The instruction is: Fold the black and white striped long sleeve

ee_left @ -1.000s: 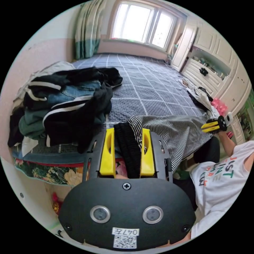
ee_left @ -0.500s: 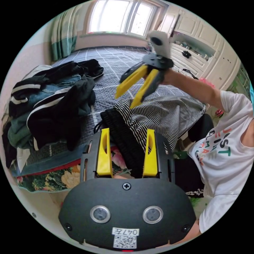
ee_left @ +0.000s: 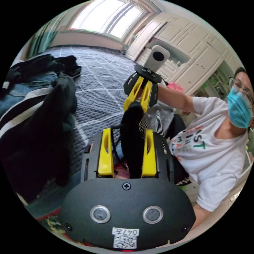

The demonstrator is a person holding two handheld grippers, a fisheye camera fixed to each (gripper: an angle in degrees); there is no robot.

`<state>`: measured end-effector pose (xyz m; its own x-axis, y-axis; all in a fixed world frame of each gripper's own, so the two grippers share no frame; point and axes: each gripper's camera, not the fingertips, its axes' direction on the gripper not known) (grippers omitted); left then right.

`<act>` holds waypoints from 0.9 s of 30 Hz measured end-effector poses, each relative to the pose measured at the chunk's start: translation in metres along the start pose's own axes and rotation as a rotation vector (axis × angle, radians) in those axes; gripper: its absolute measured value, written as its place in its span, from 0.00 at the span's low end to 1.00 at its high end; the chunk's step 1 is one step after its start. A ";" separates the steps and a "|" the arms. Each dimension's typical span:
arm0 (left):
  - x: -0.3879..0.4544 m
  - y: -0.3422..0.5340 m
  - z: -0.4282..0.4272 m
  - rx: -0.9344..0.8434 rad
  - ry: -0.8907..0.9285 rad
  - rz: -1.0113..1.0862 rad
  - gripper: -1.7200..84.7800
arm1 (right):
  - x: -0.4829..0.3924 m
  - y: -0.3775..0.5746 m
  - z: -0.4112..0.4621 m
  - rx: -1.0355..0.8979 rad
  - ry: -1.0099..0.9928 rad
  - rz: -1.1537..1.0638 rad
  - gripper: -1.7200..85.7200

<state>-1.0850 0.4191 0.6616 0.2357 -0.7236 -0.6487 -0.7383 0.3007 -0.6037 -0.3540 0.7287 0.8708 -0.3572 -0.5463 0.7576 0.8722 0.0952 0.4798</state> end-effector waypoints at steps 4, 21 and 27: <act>0.006 -0.021 0.002 -0.058 -0.034 0.095 0.10 | -0.015 -0.006 -0.020 -0.037 0.157 -0.135 0.03; -0.020 -0.059 -0.044 -0.188 -0.291 -0.165 0.09 | -0.071 0.130 -0.208 -0.226 0.604 0.354 0.05; 0.052 -0.020 -0.051 -0.148 -0.368 0.275 0.09 | -0.088 0.227 -0.195 -0.318 0.422 0.565 0.10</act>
<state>-1.0899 0.3441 0.6641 0.2071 -0.3539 -0.9121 -0.8802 0.3395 -0.3315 -0.0599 0.6363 0.8270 0.2721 -0.7630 0.5864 0.9612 0.2445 -0.1279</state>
